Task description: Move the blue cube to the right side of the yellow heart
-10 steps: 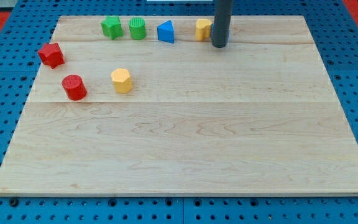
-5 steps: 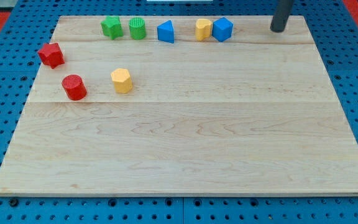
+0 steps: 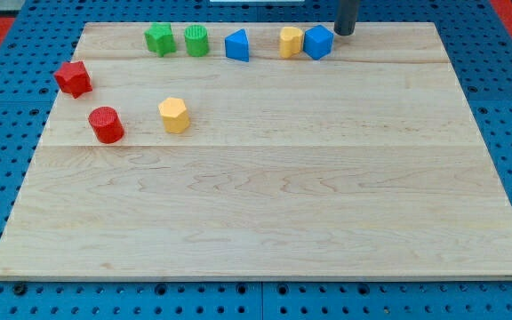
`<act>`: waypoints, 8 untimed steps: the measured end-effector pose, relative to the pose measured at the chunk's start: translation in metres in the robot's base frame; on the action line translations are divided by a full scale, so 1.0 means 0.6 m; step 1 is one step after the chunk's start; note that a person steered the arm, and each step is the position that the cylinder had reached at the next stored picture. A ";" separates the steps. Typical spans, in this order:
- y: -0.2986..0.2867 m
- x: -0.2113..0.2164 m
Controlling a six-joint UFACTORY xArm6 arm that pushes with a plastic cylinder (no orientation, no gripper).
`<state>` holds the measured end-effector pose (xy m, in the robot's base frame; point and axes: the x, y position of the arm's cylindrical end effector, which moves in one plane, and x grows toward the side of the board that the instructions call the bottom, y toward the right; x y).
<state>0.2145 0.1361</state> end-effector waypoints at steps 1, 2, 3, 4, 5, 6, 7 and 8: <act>0.000 0.012; 0.000 0.012; 0.000 0.015; 0.000 0.019; -0.001 0.025; -0.006 0.030; -0.013 0.036; -0.026 0.046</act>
